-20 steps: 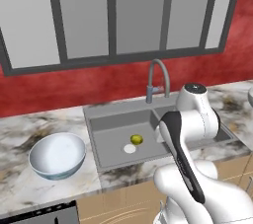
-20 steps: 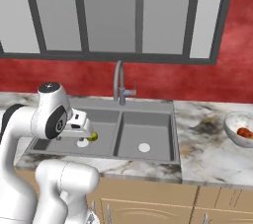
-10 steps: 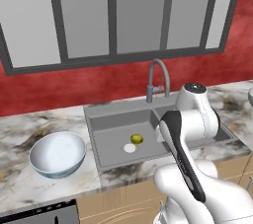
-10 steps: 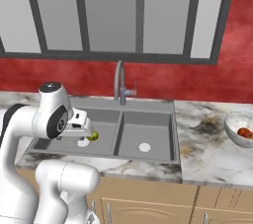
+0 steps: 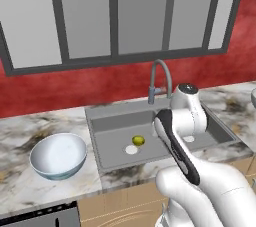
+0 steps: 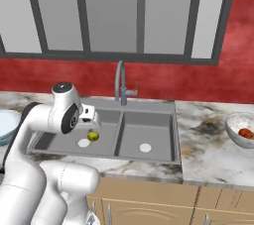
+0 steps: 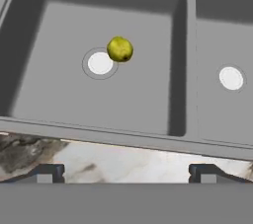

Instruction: Pick the apples from the cabinet and place them in one bowl. Pick the pear from the sink and place it in the other bowl.

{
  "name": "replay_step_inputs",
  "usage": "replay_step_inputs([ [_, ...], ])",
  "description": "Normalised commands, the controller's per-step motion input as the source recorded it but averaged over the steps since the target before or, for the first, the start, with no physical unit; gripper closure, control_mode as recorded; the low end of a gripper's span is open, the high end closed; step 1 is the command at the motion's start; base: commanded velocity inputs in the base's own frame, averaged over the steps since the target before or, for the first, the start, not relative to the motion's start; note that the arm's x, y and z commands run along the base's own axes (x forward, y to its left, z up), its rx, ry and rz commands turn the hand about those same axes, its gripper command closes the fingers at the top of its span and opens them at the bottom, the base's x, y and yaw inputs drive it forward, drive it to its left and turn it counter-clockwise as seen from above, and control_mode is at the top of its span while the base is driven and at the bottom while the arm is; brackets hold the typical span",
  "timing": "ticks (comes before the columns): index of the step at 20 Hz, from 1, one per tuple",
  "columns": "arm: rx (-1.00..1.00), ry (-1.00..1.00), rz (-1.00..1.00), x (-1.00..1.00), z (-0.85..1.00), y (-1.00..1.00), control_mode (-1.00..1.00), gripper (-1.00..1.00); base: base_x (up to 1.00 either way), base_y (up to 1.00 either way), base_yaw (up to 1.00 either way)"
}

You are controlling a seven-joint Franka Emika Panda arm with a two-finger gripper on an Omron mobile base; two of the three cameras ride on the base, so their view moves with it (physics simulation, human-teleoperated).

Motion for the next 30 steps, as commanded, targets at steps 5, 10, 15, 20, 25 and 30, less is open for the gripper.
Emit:
replay_step_inputs([
  [5,0.0,-0.01,-0.02,0.77,-0.21,0.24,-1.0,-1.0,0.0,0.0,0.0],
  [10,0.0,0.0,-0.05,1.0,-0.32,0.39,-1.0,-1.0,0.0,0.0,0.0],
  [15,0.0,0.0,-0.03,1.0,-0.55,0.13,-1.0,-1.0,0.0,0.0,0.0],
  [20,0.0,-0.01,0.0,0.73,-0.48,0.03,-1.0,-1.0,0.0,0.0,0.0],
  [25,0.0,0.05,0.0,0.16,-0.09,0.03,-1.0,-1.0,0.0,0.0,0.0],
  [30,0.01,0.08,0.04,-0.05,0.0,0.06,-1.0,-1.0,0.0,0.0,0.0],
])
